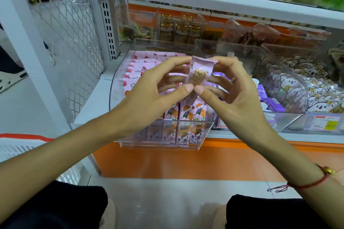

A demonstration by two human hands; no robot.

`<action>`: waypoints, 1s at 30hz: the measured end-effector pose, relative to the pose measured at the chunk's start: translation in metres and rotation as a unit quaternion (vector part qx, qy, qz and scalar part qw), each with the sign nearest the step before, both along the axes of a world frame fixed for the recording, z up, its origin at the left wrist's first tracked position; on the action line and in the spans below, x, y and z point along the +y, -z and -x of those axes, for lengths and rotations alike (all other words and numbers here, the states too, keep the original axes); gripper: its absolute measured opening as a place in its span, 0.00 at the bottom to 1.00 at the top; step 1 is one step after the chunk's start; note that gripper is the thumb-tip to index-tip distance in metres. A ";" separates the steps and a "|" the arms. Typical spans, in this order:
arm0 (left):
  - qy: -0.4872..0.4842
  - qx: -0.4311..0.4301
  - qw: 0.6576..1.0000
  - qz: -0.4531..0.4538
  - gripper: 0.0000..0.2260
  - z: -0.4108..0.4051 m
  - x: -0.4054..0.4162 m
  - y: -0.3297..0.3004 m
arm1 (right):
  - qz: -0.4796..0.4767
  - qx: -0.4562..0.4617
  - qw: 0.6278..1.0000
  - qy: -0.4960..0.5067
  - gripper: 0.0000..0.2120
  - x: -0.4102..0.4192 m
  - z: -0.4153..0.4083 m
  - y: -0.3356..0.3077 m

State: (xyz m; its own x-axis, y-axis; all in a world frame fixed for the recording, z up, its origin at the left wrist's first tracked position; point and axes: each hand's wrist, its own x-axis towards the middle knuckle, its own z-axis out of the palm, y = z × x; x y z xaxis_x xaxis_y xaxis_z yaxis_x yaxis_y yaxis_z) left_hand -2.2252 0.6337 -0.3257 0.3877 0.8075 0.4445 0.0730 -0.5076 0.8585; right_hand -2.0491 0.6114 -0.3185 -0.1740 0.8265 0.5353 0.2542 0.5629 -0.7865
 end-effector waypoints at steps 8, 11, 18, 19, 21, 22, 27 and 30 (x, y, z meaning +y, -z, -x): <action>-0.106 -0.180 0.970 0.125 0.14 -0.005 0.000 -0.005 | -0.020 -0.065 0.994 0.083 0.27 -0.003 0.009 0.005; -0.096 -0.176 0.967 0.157 0.16 -0.009 -0.002 -0.003 | -0.036 -0.071 0.991 0.110 0.17 -0.002 0.012 0.004; -0.015 -0.128 0.983 0.129 0.34 0.006 0.008 -0.011 | 0.061 -0.028 0.997 0.043 0.09 0.002 -0.002 -0.007; -0.002 -0.113 0.987 0.114 0.31 0.007 0.007 -0.013 | 0.077 -0.025 0.996 0.027 0.09 0.002 -0.002 -0.007; -0.009 -0.093 0.992 0.079 0.25 0.007 0.005 -0.016 | 0.104 -0.012 0.995 -0.001 0.10 0.002 -0.003 -0.008; -0.027 -0.090 0.994 0.060 0.24 0.007 0.003 -0.016 | 0.108 -0.008 0.994 -0.005 0.11 0.002 -0.002 -0.008; -0.102 -0.099 0.990 0.013 0.21 0.004 0.000 -0.015 | 0.030 -0.043 0.998 0.045 0.08 0.005 0.009 -0.012; -0.087 -0.072 0.994 0.009 0.16 0.009 0.005 -0.016 | 0.048 -0.045 0.997 0.044 0.08 0.013 0.012 -0.012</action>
State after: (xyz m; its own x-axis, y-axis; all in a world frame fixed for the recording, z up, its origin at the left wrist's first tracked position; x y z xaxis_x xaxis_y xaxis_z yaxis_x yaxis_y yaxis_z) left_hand -2.2344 0.6383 -0.3094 0.1751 0.8650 0.4702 0.0329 -0.4825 0.8753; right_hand -2.0607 0.6247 -0.3062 -0.1424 0.8879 0.4375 0.3720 0.4576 -0.8076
